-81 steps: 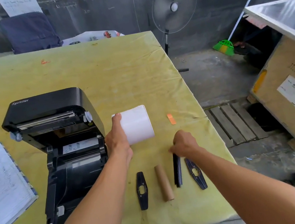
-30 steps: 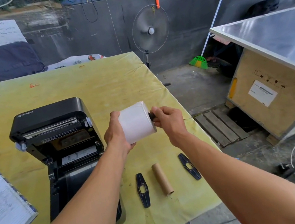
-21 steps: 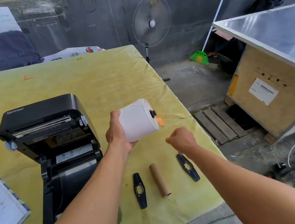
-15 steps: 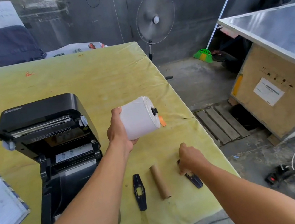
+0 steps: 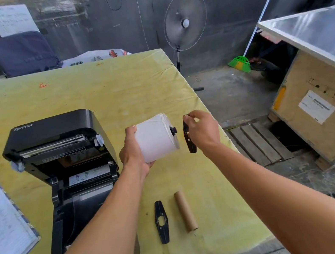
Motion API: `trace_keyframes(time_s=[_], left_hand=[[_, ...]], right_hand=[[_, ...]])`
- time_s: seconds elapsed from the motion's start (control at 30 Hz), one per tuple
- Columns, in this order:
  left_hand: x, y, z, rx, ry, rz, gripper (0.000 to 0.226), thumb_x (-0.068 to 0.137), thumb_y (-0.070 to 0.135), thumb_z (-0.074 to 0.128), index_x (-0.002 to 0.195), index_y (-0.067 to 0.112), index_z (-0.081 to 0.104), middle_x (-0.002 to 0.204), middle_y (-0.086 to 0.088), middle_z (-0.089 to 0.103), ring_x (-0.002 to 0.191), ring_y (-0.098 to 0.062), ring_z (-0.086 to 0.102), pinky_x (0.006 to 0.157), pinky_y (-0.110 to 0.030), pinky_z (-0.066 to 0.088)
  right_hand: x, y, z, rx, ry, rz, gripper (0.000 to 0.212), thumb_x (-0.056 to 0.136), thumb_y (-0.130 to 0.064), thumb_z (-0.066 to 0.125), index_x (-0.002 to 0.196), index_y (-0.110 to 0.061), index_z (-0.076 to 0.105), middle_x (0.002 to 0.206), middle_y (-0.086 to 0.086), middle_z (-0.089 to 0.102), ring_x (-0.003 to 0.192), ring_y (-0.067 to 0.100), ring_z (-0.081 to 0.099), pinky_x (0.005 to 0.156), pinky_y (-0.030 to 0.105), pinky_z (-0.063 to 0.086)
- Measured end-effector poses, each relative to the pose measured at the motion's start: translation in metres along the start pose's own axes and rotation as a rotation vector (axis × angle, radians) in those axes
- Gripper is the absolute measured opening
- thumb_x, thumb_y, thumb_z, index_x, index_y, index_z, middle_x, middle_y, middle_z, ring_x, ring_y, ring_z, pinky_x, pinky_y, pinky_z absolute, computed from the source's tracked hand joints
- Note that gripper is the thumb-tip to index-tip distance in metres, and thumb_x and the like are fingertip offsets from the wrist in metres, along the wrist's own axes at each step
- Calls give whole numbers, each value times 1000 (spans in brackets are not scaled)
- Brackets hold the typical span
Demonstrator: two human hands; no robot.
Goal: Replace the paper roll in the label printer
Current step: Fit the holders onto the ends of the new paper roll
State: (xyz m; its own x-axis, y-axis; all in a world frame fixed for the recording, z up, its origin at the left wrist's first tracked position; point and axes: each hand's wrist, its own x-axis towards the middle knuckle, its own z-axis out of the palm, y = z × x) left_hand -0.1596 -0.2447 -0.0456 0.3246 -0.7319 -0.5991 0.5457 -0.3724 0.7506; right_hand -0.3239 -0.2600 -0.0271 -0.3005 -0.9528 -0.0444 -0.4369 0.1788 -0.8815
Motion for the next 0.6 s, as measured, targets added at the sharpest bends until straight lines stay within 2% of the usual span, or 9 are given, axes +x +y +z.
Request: trace_keyframes(time_s=[0.07, 0.13, 0.23, 0.3, 0.37, 0.47, 0.53, 0.57, 0.6], left_hand=[[-2, 1, 0, -4, 12, 6, 45, 62, 54, 71, 94, 24, 61, 92, -4, 68, 75, -26, 68, 60, -34, 55], [-4, 2, 1, -3, 21, 22, 43, 63, 53, 72, 90, 23, 61, 88, -4, 68, 71, -25, 68, 56, -32, 55], [-7, 3, 0, 0, 42, 40, 41, 63, 52, 74, 87, 22, 60, 86, -3, 68, 70, -24, 67, 56, -31, 54], [-9, 4, -2, -12, 52, 43, 41, 63, 51, 74, 85, 21, 59, 85, -3, 67, 70, -24, 67, 56, -31, 54], [-11, 5, -5, -16, 53, 42, 40, 64, 51, 74, 85, 21, 59, 84, -3, 68, 68, -23, 67, 53, -29, 54], [-13, 6, -10, -12, 44, 27, 40, 65, 52, 73, 87, 22, 60, 85, -2, 68, 68, -22, 67, 53, -28, 53], [-15, 6, -12, -11, 36, 22, 40, 65, 53, 72, 88, 22, 60, 86, -2, 68, 70, -23, 67, 55, -29, 53], [-16, 6, -12, -8, 36, 22, 40, 65, 53, 72, 88, 21, 60, 86, -3, 67, 70, -23, 67, 56, -30, 53], [-17, 6, -12, -3, 35, 23, 40, 65, 53, 72, 87, 21, 60, 86, -3, 67, 70, -23, 67, 56, -30, 53]], right_hand=[[-6, -9, 5, -35, -7, -44, 20, 97, -33, 56, 102, -19, 70, 91, 8, 73, 85, 33, 67, 80, 43, 54], [-11, -15, 9, -38, -24, -50, 21, 97, -30, 53, 101, -19, 71, 91, 9, 72, 84, 33, 65, 70, 37, 50], [-18, -20, 12, -12, -94, -26, 25, 98, -28, 49, 91, -15, 69, 81, 6, 67, 75, 29, 59, 60, 32, 43], [-19, -21, 10, 56, -182, 24, 27, 97, -23, 47, 78, -9, 61, 70, 5, 55, 68, 28, 48, 65, 34, 41], [-18, -19, 7, 149, -266, 97, 20, 91, -10, 45, 75, -3, 55, 73, 8, 46, 71, 25, 41, 67, 38, 40], [-21, -15, -1, 241, -377, 127, 27, 82, 7, 38, 97, 20, 56, 85, 12, 47, 78, 27, 42, 80, 43, 52], [-25, -13, -3, 243, -399, 74, 32, 82, 9, 37, 102, 17, 61, 87, 11, 51, 80, 26, 45, 97, 56, 48], [-28, -13, -3, 218, -389, 33, 34, 83, 8, 36, 102, 13, 63, 86, 10, 52, 81, 24, 45, 98, 56, 46], [-31, -13, -3, 176, -364, -14, 36, 84, 7, 36, 103, 8, 66, 85, 8, 54, 80, 23, 45, 94, 48, 50]])
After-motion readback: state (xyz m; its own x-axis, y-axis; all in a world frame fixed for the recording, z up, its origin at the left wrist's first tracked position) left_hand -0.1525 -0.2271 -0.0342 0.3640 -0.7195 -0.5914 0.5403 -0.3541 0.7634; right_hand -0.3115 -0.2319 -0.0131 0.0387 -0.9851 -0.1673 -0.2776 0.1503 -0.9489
